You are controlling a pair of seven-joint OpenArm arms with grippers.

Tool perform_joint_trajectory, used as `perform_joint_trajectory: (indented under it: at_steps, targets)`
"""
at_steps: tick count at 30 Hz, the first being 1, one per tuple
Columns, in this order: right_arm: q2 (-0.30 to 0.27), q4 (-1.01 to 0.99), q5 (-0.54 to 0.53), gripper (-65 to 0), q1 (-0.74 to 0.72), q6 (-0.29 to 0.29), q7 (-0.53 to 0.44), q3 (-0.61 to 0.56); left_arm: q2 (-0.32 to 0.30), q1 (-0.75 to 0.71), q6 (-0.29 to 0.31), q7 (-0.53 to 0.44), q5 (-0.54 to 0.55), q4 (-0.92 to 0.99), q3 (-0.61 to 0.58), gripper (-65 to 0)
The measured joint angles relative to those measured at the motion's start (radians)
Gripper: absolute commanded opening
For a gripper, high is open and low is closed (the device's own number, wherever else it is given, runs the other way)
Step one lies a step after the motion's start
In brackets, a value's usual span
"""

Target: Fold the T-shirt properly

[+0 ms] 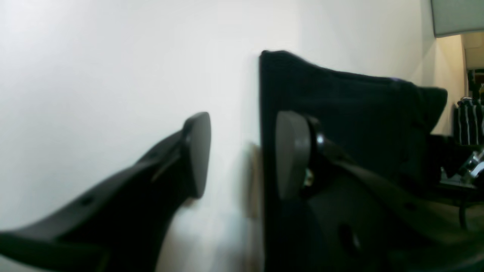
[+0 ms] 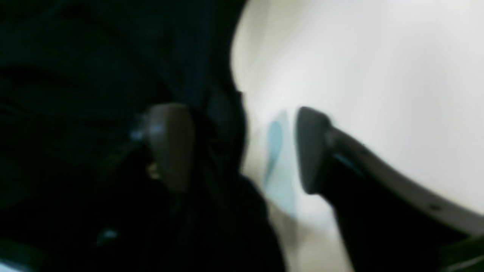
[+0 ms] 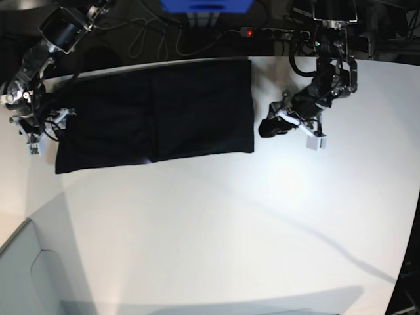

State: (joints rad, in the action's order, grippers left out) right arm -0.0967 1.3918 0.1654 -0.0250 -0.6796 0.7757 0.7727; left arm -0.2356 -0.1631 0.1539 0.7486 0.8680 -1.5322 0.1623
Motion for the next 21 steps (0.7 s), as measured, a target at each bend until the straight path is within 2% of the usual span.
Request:
perform_joint_trajectory:
  at_steps: [6, 12, 16, 21]
  targets:
    - [0.002, -0.011, -0.012, -65.0, -0.002, 0.0, -0.022, -0.037, 0.0, -0.014, 0.0, -0.003, 0.0, 0.0, 0.003, -37.6]
    - [0.001, -0.002, -0.01, -64.7, -0.002, 0.0, -0.021, -0.047, 0.0, -0.014, 0.0, -0.004, 0.0, 0.0, 0.001, -37.6]
    - [0.023, 0.093, 0.042, -64.7, 0.009, -0.003, 0.053, -0.054, 0.0, -0.014, 0.0, -0.004, 0.0, 0.001, -0.002, -37.6]
    - [0.042, 0.198, 0.071, -64.7, 0.035, -0.005, 0.097, -0.047, 0.0, -0.015, 0.0, -0.003, 0.0, 0.001, -0.003, -37.6]
